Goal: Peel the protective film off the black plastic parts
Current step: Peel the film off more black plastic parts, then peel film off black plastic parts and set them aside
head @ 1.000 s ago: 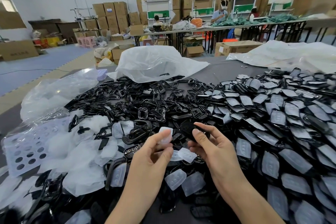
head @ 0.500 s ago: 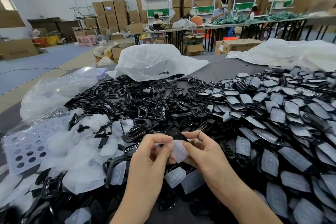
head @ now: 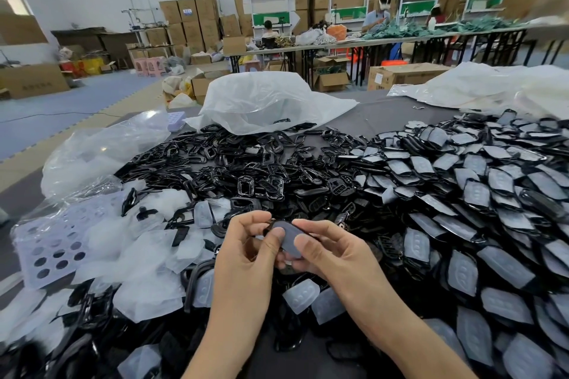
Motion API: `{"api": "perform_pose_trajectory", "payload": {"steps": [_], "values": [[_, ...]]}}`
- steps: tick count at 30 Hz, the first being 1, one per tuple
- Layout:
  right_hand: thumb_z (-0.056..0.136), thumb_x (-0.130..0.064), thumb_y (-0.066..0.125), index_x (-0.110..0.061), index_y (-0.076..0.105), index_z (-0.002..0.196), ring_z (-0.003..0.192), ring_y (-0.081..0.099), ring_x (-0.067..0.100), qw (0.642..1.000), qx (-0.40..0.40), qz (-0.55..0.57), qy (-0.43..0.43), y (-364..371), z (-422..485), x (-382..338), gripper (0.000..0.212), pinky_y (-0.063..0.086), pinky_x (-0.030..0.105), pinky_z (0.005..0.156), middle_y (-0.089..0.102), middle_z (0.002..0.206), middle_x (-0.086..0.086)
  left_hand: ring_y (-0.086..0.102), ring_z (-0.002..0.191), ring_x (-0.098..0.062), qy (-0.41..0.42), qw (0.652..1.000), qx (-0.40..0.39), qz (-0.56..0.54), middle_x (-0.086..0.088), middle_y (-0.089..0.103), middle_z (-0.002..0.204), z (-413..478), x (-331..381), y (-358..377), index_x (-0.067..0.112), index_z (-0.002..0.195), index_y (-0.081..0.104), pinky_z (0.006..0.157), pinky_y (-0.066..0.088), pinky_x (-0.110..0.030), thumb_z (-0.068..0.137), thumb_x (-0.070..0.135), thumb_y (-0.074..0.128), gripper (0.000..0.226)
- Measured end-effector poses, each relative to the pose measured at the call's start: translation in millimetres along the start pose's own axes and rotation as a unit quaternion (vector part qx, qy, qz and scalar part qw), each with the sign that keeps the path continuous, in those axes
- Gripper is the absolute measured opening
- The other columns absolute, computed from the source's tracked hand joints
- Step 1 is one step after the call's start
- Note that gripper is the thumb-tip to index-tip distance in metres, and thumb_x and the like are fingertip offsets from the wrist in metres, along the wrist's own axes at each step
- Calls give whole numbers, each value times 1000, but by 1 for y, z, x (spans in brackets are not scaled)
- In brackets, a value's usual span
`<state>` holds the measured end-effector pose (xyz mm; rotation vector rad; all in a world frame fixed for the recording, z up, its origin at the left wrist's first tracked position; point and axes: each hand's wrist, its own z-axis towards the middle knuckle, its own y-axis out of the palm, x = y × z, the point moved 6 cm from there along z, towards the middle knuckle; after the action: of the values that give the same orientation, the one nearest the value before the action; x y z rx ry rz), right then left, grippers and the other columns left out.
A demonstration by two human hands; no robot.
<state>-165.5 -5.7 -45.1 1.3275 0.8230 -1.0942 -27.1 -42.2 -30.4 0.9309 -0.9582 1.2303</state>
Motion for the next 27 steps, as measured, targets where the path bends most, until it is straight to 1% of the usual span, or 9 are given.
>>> {"api": "perform_pose_trajectory", "payload": {"steps": [2, 4, 5, 7, 11, 16, 22, 25, 27], "values": [[78, -29, 80, -34, 78, 98, 82, 76, 17, 999, 34, -31, -15, -4, 0, -2, 20, 57, 19, 73, 79, 93, 4, 69, 65, -10, -17, 1000, -24, -7, 2, 73, 80, -1, -3, 4, 18, 101, 65, 60, 55, -18, 95, 7, 62, 13], [86, -14, 74, -32, 80, 94, 76, 73, 12, 997, 62, -45, -27, -10, 1, -3, 20, 56, 17, 68, 78, 83, 2, 73, 72, -18, -40, 997, -58, -29, -5, 75, 86, -3, -5, 10, 12, 103, 65, 65, 58, -23, 98, 5, 57, 12], [88, -11, 73, -28, 80, 95, 74, 72, 10, 996, 67, -47, -30, -12, 1, -4, 20, 55, 16, 66, 77, 81, 3, 74, 75, -21, -48, 996, -71, -33, -6, 75, 89, -3, -5, 11, 12, 105, 65, 68, 59, -24, 99, 5, 56, 13], [89, -11, 71, -21, 79, 98, 70, 71, 9, 996, 70, -46, -36, -13, 0, -7, 16, 53, 14, 62, 77, 80, 4, 74, 76, -20, -55, 994, -92, -18, -6, 76, 88, -2, -4, 13, 13, 105, 66, 69, 58, -21, 99, 5, 55, 15], [92, -11, 68, -15, 77, 101, 67, 70, 8, 995, 68, -58, -40, -15, 0, -7, 13, 53, 15, 61, 77, 82, 2, 66, 64, -9, -64, 991, -114, 37, 0, 70, 68, 2, -6, 10, 15, 98, 66, 68, 52, -19, 96, 7, 61, 9], [95, -11, 65, -16, 79, 98, 67, 67, 9, 996, 74, -41, -32, -16, 2, -1, 15, 53, 15, 63, 77, 82, 4, 66, 64, -6, -35, 994, -99, 23, -1, 69, 67, -2, -1, 10, 14, 96, 65, 65, 50, -12, 95, 6, 62, 8], [99, -11, 58, -23, 79, 89, 65, 66, 13, 998, 54, 38, 11, -13, 6, 8, 27, 52, 21, 58, 72, 79, 8, 67, 63, -8, -27, 996, -84, 13, -2, 70, 66, -4, -4, 11, 18, 92, 68, 65, 51, -13, 93, 6, 64, 13], [89, -20, 71, -25, 79, 88, 64, 67, 15, 998, 40, 44, 25, -13, 8, 9, 10, 53, 21, 57, 71, 77, 8, 68, 64, -9, -26, 996, -87, 17, -3, 70, 67, -4, -6, 10, 23, 89, 71, 66, 51, -14, 92, 6, 66, 17], [79, -25, 73, -26, 79, 87, 64, 67, 16, 998, 33, 35, 28, -14, 8, 10, 10, 52, 21, 57, 72, 76, 7, 68, 65, -10, -23, 995, -98, 24, -1, 70, 66, -5, -6, 13, 28, 88, 73, 66, 52, -15, 92, 7, 66, 22]]}}
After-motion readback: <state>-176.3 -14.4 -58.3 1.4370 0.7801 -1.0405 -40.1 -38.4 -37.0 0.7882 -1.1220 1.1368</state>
